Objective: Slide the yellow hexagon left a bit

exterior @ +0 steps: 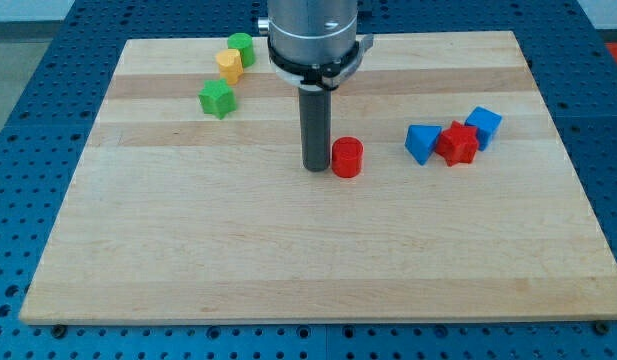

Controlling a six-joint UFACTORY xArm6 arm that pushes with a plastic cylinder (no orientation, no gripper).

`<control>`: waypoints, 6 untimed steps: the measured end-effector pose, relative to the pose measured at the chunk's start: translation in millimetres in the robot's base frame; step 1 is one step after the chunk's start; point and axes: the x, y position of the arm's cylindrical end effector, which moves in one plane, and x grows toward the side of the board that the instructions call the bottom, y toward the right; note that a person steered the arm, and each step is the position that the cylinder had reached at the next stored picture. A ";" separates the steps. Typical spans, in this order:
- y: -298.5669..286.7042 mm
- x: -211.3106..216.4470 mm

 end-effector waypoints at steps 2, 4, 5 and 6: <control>72.3 3.5; 40.9 -26.5; 58.4 -61.9; 92.4 -101.3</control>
